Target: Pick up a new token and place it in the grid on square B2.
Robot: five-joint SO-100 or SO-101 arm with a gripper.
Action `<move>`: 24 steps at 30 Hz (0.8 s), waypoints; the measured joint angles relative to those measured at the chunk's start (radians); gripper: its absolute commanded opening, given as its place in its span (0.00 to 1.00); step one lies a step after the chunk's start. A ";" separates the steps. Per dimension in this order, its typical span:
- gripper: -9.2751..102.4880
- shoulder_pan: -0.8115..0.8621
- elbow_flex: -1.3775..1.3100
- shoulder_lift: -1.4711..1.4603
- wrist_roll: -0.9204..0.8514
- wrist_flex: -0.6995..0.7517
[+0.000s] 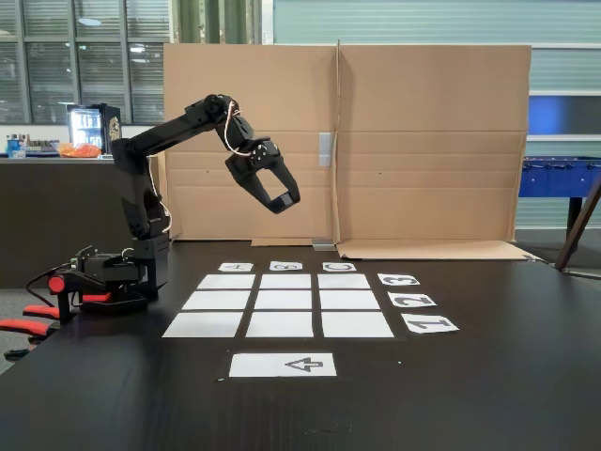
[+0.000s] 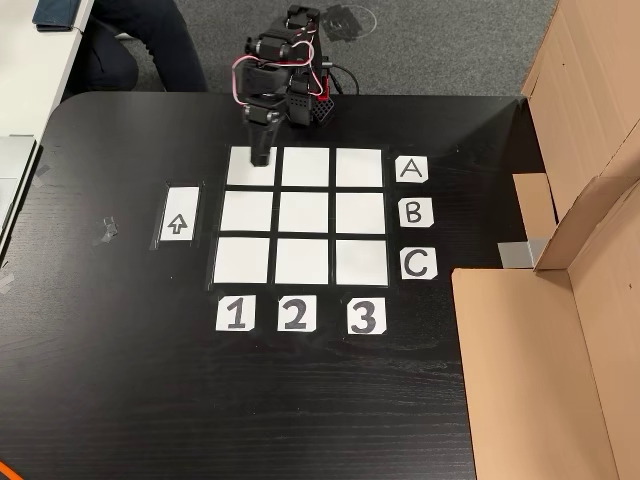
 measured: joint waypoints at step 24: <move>0.16 -0.172 0.305 -0.150 0.017 -0.164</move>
